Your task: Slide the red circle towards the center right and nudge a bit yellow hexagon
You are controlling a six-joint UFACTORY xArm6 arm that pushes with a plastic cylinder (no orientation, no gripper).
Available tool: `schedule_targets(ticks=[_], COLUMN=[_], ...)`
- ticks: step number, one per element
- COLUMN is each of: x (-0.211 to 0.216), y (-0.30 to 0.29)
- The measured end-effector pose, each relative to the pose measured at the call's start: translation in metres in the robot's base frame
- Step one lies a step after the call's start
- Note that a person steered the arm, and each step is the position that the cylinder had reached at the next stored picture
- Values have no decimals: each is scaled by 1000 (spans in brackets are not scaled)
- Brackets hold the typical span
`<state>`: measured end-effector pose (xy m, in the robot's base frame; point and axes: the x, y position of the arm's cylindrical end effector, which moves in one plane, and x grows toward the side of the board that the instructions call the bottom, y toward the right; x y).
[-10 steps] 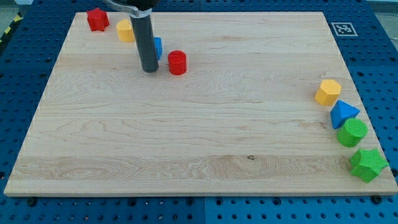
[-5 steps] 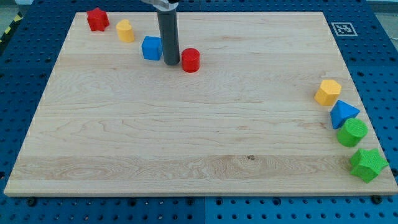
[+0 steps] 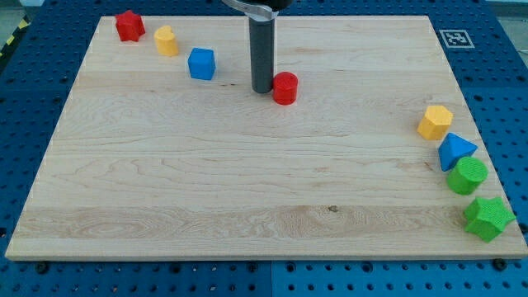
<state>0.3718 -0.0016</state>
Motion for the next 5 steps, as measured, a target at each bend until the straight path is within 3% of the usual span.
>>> schedule_targets(ticks=[5], x=[22], y=[147])
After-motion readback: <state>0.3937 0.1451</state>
